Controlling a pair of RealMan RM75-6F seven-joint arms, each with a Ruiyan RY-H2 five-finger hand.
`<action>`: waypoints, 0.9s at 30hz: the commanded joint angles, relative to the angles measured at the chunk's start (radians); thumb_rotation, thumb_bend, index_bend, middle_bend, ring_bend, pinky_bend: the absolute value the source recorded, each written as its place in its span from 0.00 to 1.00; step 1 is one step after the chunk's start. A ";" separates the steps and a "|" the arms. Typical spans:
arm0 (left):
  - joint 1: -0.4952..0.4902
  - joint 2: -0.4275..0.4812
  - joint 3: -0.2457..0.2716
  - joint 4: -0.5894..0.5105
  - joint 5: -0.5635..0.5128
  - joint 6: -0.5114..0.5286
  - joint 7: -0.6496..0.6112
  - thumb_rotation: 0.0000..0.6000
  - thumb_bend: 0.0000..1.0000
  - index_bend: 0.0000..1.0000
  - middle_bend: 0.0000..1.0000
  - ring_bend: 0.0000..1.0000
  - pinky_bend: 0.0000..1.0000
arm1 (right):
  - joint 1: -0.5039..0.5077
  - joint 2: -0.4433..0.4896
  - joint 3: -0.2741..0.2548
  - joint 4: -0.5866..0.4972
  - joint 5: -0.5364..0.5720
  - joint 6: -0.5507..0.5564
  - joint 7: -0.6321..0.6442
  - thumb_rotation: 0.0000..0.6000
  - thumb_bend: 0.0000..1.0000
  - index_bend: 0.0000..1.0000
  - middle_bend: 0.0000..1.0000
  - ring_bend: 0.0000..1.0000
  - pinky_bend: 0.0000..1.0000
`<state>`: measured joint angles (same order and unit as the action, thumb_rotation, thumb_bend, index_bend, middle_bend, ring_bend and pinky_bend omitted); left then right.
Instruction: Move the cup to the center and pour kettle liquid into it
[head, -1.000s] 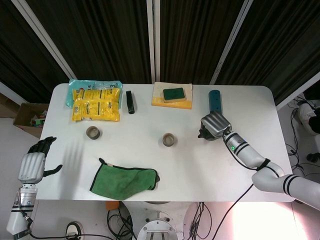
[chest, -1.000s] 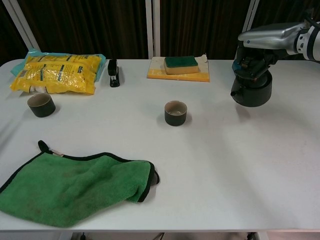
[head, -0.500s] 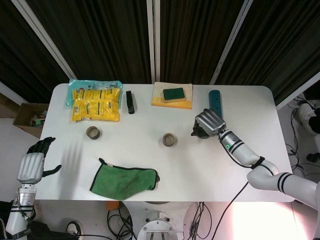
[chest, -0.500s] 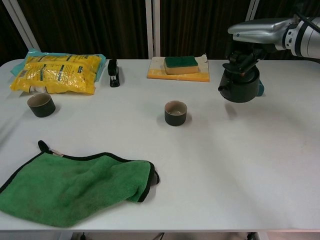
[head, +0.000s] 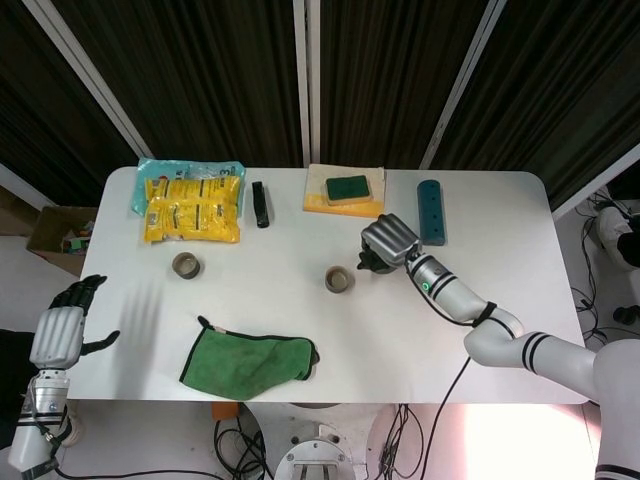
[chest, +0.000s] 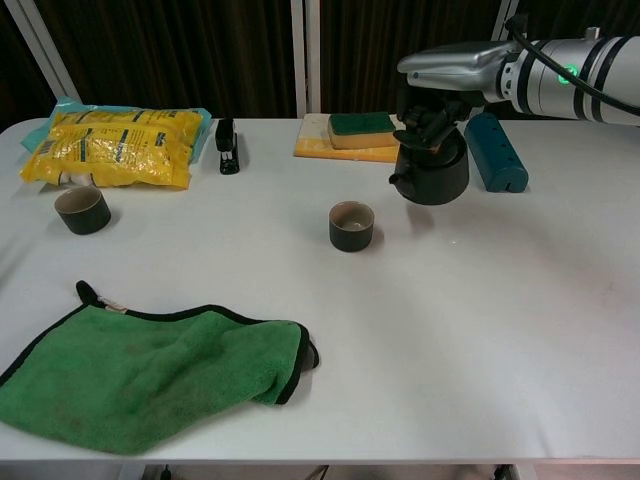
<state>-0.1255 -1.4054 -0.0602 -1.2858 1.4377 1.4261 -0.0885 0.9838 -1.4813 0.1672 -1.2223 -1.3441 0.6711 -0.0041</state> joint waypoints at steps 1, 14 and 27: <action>0.000 -0.001 0.000 0.004 0.000 -0.001 -0.005 1.00 0.13 0.16 0.13 0.15 0.25 | 0.013 -0.014 0.007 0.008 0.009 -0.009 -0.012 0.89 0.60 1.00 1.00 0.94 0.46; 0.004 -0.002 -0.001 0.022 0.004 0.004 -0.031 1.00 0.13 0.16 0.13 0.15 0.25 | 0.062 -0.043 0.019 -0.008 0.050 -0.033 -0.105 0.89 0.60 1.00 1.00 0.94 0.46; 0.005 -0.006 -0.001 0.045 0.004 0.001 -0.057 1.00 0.13 0.16 0.13 0.15 0.25 | 0.096 -0.043 0.017 -0.039 0.108 -0.044 -0.232 0.94 0.60 1.00 1.00 0.94 0.46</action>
<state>-0.1208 -1.4116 -0.0609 -1.2413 1.4416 1.4267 -0.1455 1.0755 -1.5264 0.1835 -1.2559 -1.2440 0.6284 -0.2273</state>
